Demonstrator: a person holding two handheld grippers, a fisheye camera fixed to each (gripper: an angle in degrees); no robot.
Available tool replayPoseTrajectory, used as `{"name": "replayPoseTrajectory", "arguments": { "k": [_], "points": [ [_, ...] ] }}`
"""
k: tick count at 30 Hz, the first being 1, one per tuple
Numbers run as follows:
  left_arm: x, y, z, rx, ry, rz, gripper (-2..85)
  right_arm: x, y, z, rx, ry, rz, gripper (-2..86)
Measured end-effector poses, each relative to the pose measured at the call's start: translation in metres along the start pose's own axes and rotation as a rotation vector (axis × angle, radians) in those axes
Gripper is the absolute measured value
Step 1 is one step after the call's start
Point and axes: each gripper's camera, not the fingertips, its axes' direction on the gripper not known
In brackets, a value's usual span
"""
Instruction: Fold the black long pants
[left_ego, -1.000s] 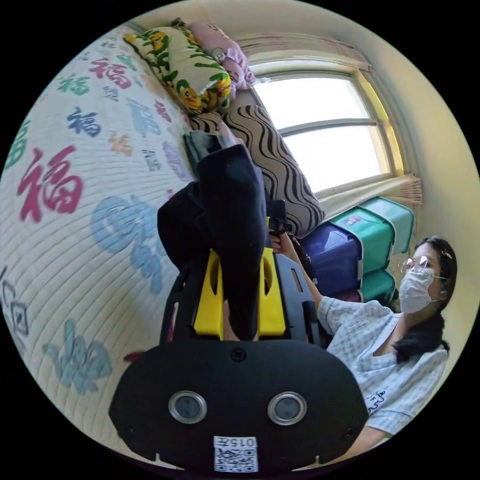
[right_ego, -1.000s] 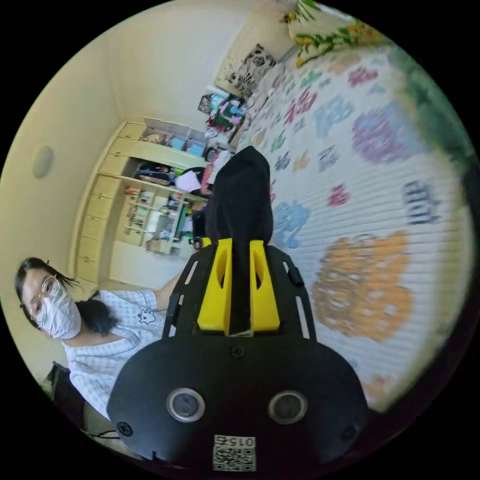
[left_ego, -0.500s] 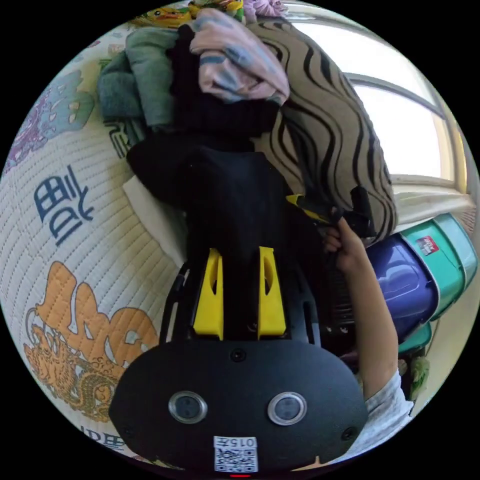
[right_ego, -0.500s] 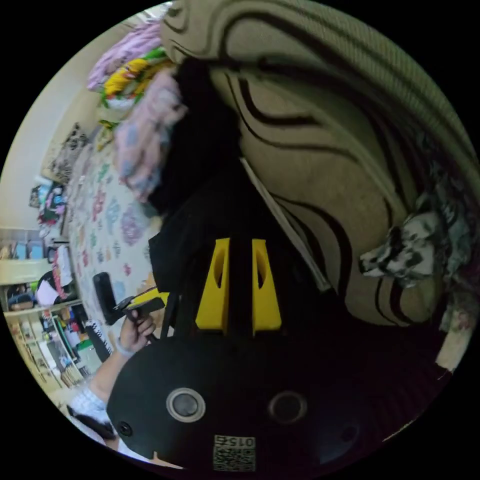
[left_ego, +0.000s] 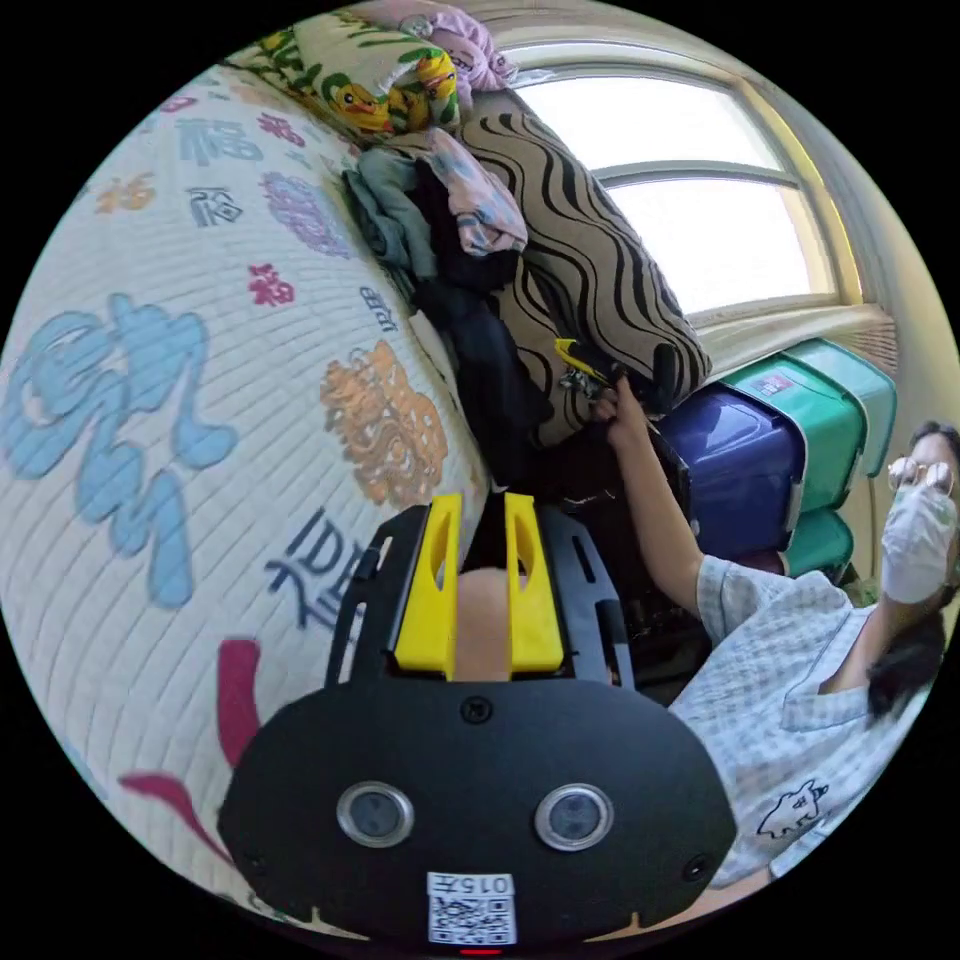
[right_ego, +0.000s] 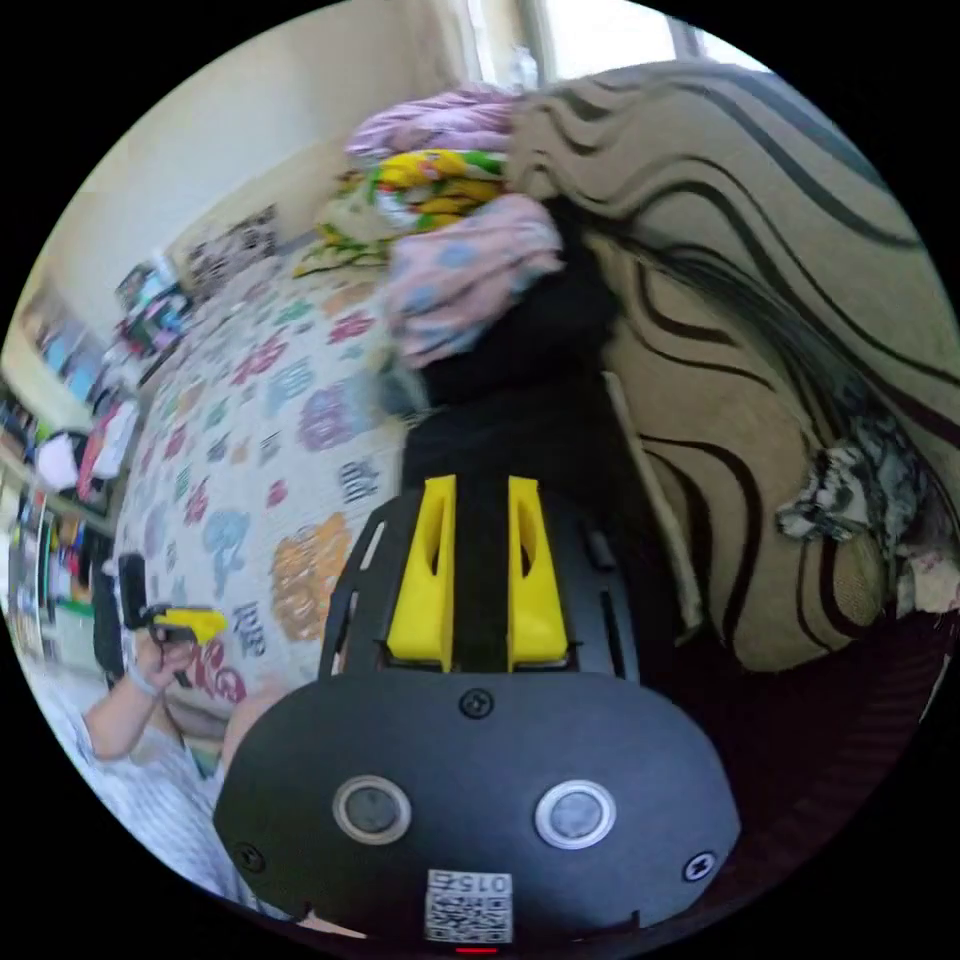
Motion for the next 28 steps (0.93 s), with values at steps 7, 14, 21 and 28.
{"name": "replayPoseTrajectory", "arguments": {
  "k": [7, 14, 21, 28],
  "points": [
    [0.053, 0.141, -0.187, 0.329, -0.394, -0.212, 8.0, -0.267, 0.096, 0.056, -0.134, -0.455, -0.283, 8.2],
    [0.132, 0.317, -0.340, 0.701, -0.910, -0.582, 11.5, -0.511, 0.186, 0.115, -0.413, -0.938, -0.325, 7.1],
    [0.182, 0.421, -0.371, 0.827, -1.013, -0.776, 12.1, -0.718, 0.202, 0.117, -0.539, -0.949, -0.627, 7.0],
    [0.205, 0.437, -0.342, 0.868, -0.915, -0.797, 12.1, -0.912, 0.226, 0.150, -0.656, -0.890, -0.839, 7.6]
  ]
}}
